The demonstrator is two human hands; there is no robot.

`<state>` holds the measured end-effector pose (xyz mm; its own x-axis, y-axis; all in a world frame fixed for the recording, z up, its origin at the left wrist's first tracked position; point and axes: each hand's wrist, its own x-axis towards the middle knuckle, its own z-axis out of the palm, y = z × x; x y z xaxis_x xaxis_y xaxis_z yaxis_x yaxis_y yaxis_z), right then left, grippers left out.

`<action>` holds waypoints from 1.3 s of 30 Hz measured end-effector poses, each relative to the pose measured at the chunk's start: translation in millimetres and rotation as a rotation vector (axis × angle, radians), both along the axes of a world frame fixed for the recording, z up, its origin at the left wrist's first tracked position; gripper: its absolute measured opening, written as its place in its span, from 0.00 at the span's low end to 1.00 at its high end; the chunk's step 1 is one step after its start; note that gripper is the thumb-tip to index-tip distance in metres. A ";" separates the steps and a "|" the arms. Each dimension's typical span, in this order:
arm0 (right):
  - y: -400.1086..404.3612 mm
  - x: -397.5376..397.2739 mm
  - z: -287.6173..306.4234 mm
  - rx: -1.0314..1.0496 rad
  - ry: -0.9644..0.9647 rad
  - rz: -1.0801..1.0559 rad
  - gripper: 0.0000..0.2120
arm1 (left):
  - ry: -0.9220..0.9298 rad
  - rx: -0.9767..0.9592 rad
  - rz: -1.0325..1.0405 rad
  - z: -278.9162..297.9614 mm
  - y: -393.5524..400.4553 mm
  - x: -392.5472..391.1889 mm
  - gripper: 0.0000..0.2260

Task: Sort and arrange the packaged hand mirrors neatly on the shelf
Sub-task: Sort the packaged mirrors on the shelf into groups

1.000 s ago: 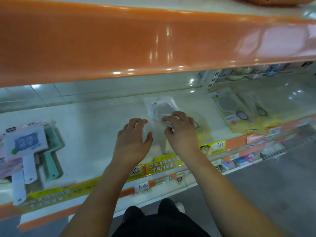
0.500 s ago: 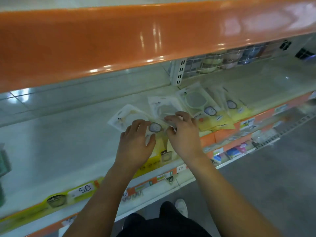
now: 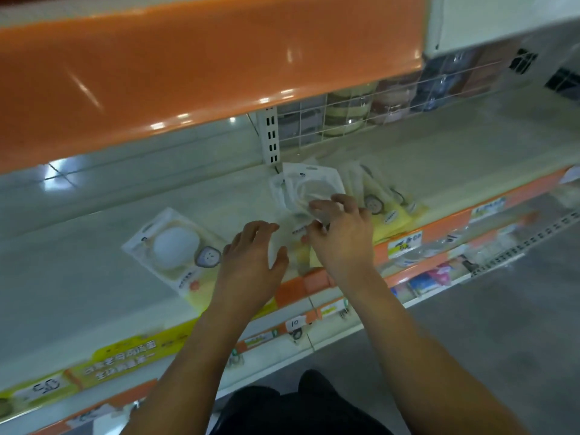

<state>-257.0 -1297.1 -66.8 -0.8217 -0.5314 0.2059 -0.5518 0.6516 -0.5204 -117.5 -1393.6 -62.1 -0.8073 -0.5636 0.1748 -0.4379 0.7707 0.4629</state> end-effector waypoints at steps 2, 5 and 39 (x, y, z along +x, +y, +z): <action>9.0 -11.0 1.1 -0.002 -0.013 0.007 0.18 | -0.013 -0.005 0.011 0.4 8.2 -9.6 0.21; 16.4 -22.4 1.2 -0.016 -0.027 0.008 0.18 | -0.010 -0.010 0.020 -1.2 17.9 -20.8 0.22; 11.4 -56.4 -18.4 0.128 -0.072 -0.023 0.27 | -0.118 0.081 0.015 -7.6 0.7 -55.6 0.17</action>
<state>-313.4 -1285.7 -85.2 -0.8442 -0.5304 0.0774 -0.5001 0.7275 -0.4697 -173.1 -1393.0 -69.7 -0.8107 -0.5845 0.0324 -0.5045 0.7257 0.4677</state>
